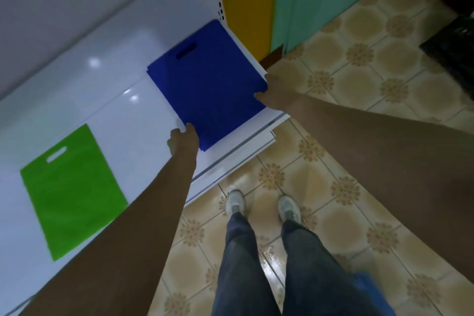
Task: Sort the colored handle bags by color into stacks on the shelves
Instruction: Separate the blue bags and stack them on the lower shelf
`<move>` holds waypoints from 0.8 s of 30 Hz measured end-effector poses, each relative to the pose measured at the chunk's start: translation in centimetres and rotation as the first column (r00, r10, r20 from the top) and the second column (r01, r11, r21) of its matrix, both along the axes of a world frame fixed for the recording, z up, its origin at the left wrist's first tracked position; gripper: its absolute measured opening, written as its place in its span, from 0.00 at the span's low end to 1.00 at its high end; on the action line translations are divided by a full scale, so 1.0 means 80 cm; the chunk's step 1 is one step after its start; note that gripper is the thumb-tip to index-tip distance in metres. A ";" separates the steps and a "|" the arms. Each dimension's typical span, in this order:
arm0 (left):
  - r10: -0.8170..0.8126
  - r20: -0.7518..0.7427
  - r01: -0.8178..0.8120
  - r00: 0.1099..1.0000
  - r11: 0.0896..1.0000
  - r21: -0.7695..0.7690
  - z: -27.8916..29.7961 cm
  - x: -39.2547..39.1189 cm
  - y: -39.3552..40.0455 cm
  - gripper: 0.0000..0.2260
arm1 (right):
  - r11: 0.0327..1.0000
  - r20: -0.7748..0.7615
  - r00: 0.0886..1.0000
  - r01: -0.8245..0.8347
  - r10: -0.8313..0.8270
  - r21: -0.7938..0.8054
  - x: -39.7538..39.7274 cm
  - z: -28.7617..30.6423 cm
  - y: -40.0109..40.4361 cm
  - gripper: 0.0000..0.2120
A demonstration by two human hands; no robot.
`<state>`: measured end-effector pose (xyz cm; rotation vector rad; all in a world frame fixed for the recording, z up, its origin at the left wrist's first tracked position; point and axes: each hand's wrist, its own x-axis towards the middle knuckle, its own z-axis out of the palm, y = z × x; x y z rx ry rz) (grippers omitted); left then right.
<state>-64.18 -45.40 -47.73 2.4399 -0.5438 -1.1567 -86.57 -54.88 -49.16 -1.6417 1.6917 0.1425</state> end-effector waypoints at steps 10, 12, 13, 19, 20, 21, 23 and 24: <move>-0.062 -0.069 0.057 0.996 0.995 -0.080 -0.020 -0.015 0.001 0.22 | 0.998 0.138 0.988 0.066 -0.064 -0.009 0.016 -0.008 -0.011 0.28; -0.083 -0.067 0.077 0.994 0.994 -0.078 -0.019 -0.013 0.002 0.24 | 0.996 0.121 0.989 0.090 -0.087 -0.021 0.022 -0.012 -0.010 0.24; -0.094 -0.076 0.089 0.993 0.993 -0.075 -0.019 -0.011 0.002 0.25 | 0.995 0.120 0.988 0.102 -0.100 -0.009 0.024 -0.012 -0.011 0.24; -0.183 -0.015 0.177 0.983 0.964 -0.199 0.000 -0.002 0.022 0.25 | 0.987 0.011 1.000 0.025 -0.023 -0.161 0.032 0.012 -0.018 0.26; -0.196 0.006 0.192 0.981 0.957 -0.217 0.010 -0.001 0.034 0.26 | 0.988 0.028 0.999 0.020 -0.016 -0.153 0.037 0.024 -0.015 0.28; -0.209 0.026 0.209 0.978 0.951 -0.227 0.021 0.000 0.049 0.27 | 0.989 0.077 0.997 0.017 -0.006 -0.145 0.047 0.040 -0.011 0.30; -0.203 0.079 0.216 0.976 0.948 -0.232 0.050 0.004 0.086 0.28 | 0.986 0.182 0.981 -0.030 0.061 -0.165 0.077 0.081 0.003 0.33; -0.181 0.108 0.203 0.978 0.948 -0.245 0.066 0.008 0.108 0.29 | 0.979 0.225 0.969 -0.058 0.103 -0.195 0.097 0.104 0.011 0.34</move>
